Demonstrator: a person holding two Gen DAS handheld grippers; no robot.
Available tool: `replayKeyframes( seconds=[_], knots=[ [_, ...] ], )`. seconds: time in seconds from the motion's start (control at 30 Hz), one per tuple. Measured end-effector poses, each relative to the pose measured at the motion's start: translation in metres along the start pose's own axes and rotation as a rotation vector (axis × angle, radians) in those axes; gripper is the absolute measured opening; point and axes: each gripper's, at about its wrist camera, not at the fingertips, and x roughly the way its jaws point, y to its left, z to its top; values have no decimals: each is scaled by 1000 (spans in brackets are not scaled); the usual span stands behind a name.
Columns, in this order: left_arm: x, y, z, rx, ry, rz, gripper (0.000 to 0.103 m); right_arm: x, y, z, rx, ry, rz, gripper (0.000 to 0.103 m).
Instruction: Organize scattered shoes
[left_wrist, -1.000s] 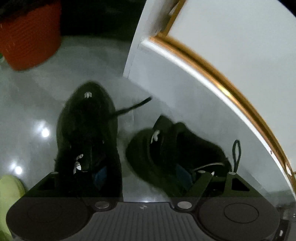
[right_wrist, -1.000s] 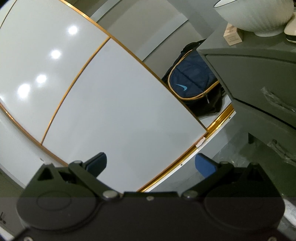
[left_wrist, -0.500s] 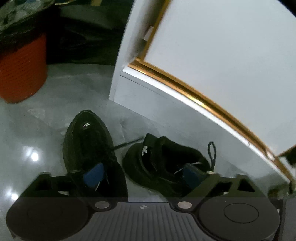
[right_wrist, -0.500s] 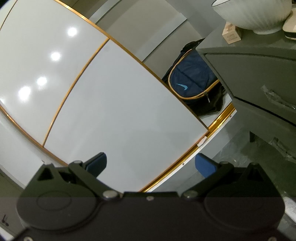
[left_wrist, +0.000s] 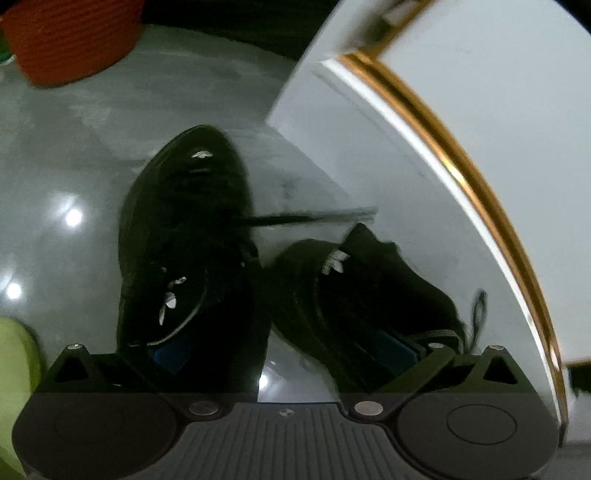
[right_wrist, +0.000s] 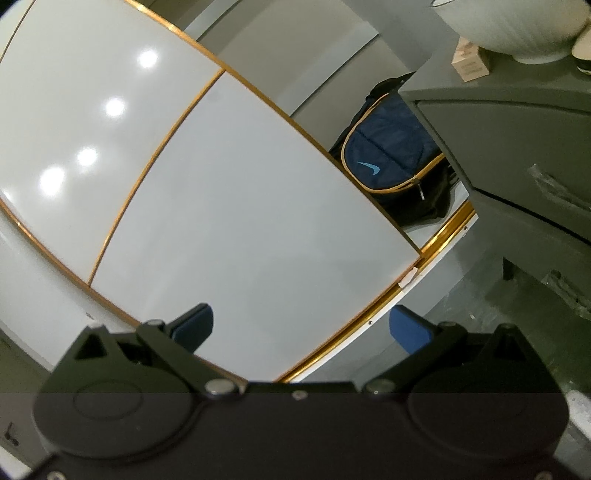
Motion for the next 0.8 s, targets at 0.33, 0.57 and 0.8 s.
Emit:
replayKeyframes(
  seconds=[0.33, 0.57, 0.8],
  knots=[
    [0, 15, 0, 95, 3, 100, 37, 1, 3, -2, -4, 2, 3, 103],
    [-12, 3, -11, 316, -56, 101, 11, 3, 3, -3, -4, 9, 6, 103],
    [-55, 13, 13, 456, -60, 121, 12, 2, 1, -2, 4, 9, 8, 103]
  ],
)
